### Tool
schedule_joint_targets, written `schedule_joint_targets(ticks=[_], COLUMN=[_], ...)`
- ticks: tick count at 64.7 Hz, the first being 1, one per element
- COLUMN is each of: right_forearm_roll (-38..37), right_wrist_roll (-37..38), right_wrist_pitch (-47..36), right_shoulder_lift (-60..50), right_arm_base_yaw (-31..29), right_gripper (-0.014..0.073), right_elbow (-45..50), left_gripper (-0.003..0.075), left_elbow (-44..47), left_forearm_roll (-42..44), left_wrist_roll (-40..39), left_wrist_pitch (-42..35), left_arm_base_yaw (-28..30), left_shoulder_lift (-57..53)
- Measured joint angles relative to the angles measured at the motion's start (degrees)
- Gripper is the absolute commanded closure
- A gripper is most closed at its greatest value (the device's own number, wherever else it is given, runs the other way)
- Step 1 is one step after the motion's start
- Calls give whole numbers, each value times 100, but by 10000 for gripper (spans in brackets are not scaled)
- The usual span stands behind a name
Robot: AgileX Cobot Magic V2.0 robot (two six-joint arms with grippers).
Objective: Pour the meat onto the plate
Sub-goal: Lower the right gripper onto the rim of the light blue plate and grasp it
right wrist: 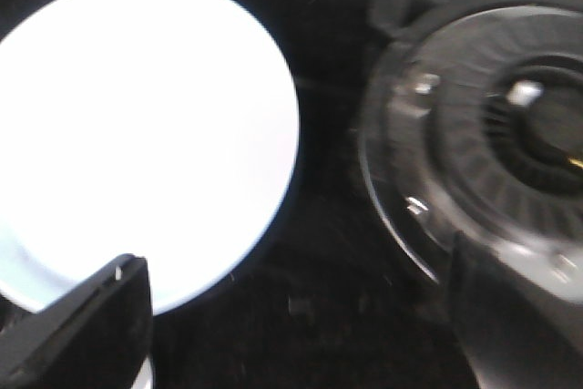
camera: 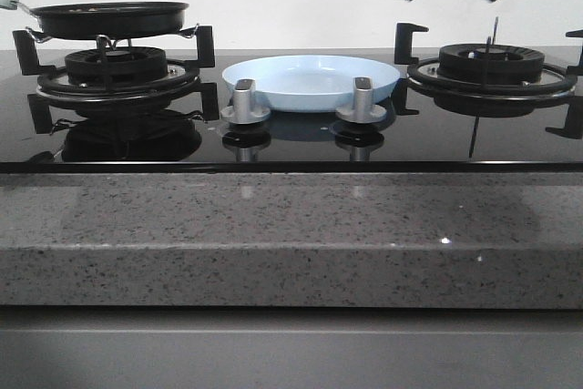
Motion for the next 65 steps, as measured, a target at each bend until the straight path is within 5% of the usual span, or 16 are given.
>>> schedule_joint_targets(ticks=[26,47,65], right_forearm_roll=[0,8,33], right_wrist_roll=[-132,-209,-209], right_wrist_pitch=[1644,2113,2189], right_shoulder_lift=[1847,2563,2632], right_arm_base_yaw=[42,42,42], right_gripper=[-67,-66,127], right_elbow=[-2327,-3082,-3265], left_gripper=[115,115,115], left_elbow=[0,0,0], left_forearm_roll=[0,0,0], left_wrist_roll=[0,0,0], left_wrist_pitch=[0,0,0], left_arm_base_yaw=[0,0,0], left_shoulder_lift=[0,0,0])
